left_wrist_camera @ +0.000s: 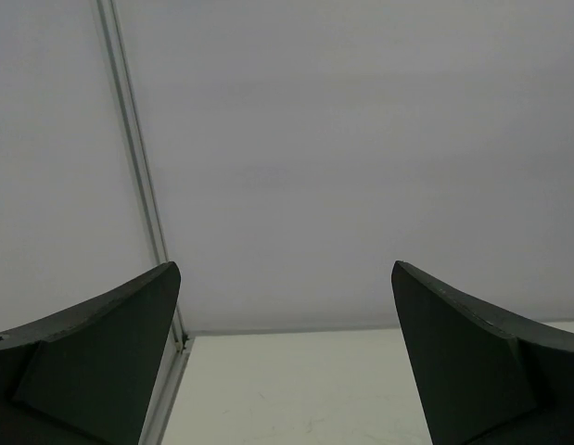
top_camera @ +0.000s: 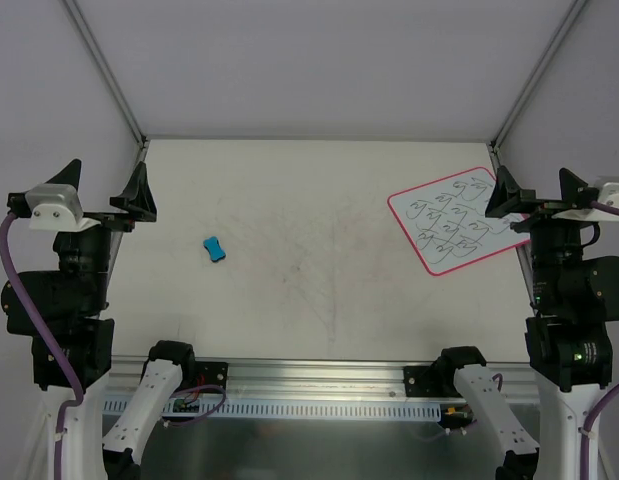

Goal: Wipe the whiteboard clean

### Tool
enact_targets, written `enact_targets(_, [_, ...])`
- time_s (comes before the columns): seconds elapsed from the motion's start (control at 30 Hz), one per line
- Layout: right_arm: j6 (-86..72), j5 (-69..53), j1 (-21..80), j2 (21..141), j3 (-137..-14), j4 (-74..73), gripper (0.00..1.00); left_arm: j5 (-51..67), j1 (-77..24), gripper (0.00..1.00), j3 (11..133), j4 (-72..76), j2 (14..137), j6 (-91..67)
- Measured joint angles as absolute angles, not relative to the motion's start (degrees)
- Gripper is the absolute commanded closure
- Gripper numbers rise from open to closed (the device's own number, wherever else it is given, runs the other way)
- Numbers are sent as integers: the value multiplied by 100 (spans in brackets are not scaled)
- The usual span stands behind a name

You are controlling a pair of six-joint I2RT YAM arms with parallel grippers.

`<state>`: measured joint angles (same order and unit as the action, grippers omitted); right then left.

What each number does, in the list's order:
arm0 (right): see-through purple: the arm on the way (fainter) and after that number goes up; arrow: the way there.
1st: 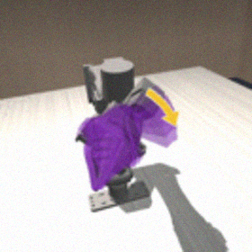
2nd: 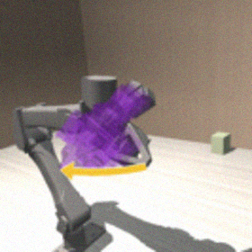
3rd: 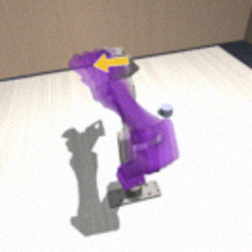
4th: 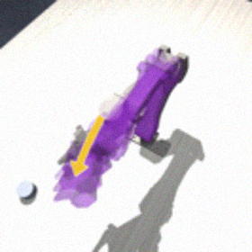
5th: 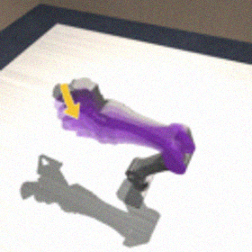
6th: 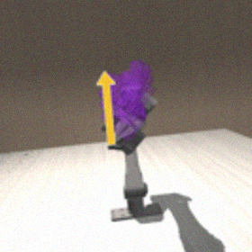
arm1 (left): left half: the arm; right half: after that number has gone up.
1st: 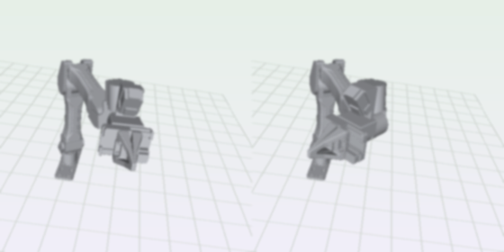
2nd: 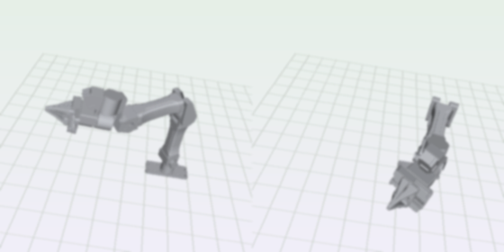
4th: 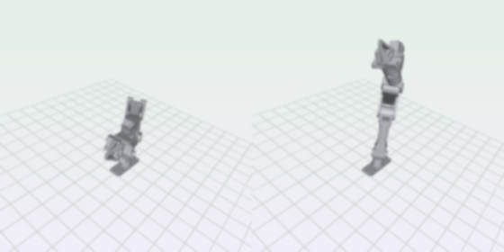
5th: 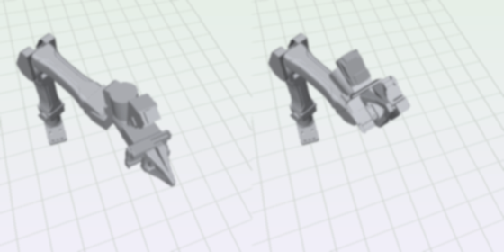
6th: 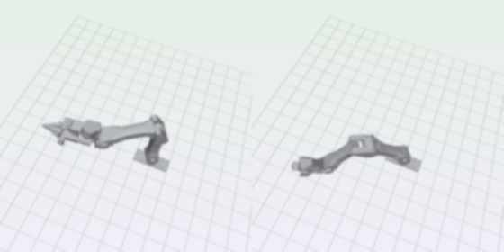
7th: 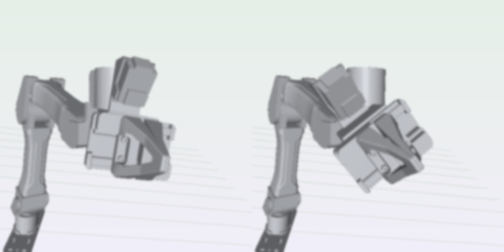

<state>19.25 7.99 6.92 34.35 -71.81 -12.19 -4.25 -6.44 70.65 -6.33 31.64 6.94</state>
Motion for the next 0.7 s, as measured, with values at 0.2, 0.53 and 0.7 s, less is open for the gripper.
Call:
enact_targets(0.2, [1721, 635, 692, 3581, -7166, -1214, 1, -515, -644, 1, 6947, -624, 3164, 604])
enact_targets(0.53, [655, 47, 687, 4810, -6528, -1177, 1, -521, -644, 1, 6165, -591, 3269, -137])
enact_targets(0.7, [152, 49, 687, 5828, -6055, -1188, 1, -519, -644, 1, 5428, -580, 3306, -631])
